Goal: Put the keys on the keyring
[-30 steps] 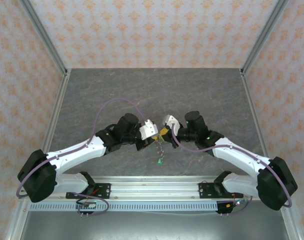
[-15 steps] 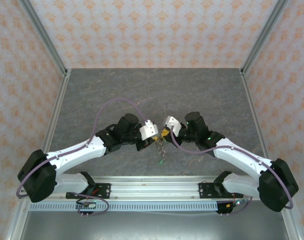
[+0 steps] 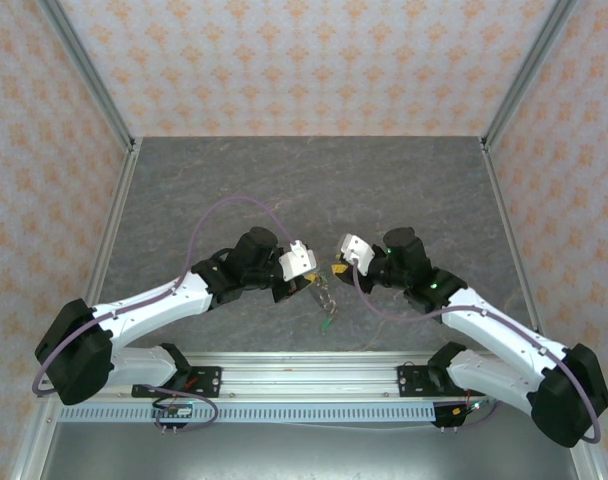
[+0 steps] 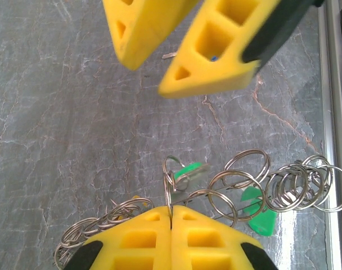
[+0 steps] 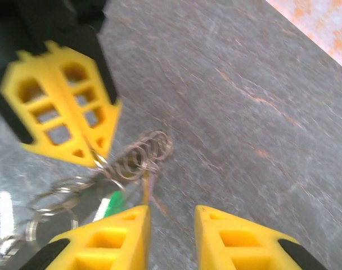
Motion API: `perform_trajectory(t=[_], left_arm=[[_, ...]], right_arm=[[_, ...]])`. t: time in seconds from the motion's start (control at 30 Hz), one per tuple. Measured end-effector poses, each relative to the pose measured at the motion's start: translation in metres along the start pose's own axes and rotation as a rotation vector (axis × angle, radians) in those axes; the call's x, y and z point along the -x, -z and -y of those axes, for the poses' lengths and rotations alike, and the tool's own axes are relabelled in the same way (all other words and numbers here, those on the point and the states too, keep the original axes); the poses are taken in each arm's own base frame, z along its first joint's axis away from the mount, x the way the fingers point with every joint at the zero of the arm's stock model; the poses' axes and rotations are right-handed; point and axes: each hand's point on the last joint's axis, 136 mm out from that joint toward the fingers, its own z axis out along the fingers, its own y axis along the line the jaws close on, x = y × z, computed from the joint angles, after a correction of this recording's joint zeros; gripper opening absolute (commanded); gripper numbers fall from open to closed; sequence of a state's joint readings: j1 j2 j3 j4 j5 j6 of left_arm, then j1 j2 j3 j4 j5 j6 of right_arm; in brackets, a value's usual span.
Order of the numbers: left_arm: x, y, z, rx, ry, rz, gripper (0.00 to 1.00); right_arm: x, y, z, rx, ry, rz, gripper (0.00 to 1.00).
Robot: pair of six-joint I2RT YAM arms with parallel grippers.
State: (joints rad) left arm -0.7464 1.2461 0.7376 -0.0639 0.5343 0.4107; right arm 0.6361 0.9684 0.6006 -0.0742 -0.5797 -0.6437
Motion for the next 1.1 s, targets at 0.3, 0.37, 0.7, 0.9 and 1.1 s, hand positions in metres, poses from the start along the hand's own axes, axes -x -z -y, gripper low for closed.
perform_trajectory(t=[0.3, 0.37, 0.7, 0.9, 1.1], left_arm=[[0.000, 0.000, 0.006, -0.033, -0.006, 0.001, 0.00], [0.000, 0.001, 0.007, -0.040, -0.005, -0.003, 0.00], [-0.002, 0.001, 0.008, -0.047, -0.001, -0.009, 0.00], [0.004, 0.002, 0.011, -0.067, -0.006, 0.001, 0.00], [0.006, 0.004, 0.013, -0.083, -0.014, 0.005, 0.00]], right_arm=[[0.002, -0.012, -0.022, 0.144, -0.024, 0.056, 0.20], [0.002, -0.013, -0.024, 0.161, -0.025, 0.057, 0.20], [-0.008, -0.017, -0.035, 0.223, 0.000, 0.032, 0.21], [-0.013, -0.021, -0.035, 0.231, 0.000, 0.016, 0.19], [-0.012, -0.024, -0.037, 0.250, -0.003, 0.021, 0.18]])
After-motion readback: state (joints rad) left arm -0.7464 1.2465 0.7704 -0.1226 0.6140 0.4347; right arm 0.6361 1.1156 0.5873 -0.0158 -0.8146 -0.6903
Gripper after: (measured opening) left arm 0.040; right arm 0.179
